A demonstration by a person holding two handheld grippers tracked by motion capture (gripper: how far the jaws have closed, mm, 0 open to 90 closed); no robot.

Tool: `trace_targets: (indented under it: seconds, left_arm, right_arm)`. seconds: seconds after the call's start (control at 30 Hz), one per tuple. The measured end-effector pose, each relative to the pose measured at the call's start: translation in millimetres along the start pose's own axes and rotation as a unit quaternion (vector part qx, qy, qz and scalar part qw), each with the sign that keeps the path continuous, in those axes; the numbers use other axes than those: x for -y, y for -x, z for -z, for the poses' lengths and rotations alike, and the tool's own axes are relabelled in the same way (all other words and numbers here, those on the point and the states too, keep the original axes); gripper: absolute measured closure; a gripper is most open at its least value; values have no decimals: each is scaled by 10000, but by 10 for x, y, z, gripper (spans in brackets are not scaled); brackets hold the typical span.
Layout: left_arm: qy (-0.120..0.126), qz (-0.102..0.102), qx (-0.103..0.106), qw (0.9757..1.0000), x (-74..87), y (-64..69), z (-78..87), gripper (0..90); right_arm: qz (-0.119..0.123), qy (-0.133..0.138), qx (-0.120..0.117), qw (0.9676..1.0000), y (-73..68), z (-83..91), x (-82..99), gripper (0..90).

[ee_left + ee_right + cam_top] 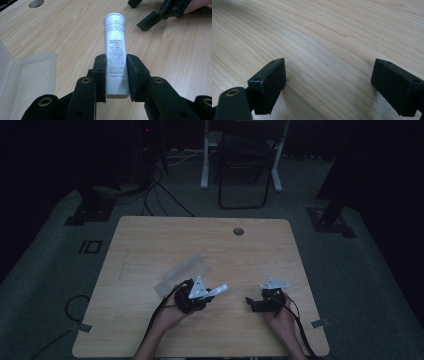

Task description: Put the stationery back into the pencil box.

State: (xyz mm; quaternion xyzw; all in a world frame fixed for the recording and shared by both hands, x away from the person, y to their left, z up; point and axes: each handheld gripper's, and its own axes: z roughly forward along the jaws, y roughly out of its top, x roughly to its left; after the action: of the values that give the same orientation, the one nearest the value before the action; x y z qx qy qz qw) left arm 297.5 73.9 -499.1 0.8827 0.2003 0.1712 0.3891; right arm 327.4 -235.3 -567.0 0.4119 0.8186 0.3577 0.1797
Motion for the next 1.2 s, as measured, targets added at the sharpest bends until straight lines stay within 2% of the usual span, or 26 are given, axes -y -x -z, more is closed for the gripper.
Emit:
trace_targets:
  seconds: [1.2]
  left_arm:
    - [54, 184, -201, 9996, 55, -158, 57, 712]
  right_arm:
    - [1, 0, 0, 10000, 0, 0, 0, 126]
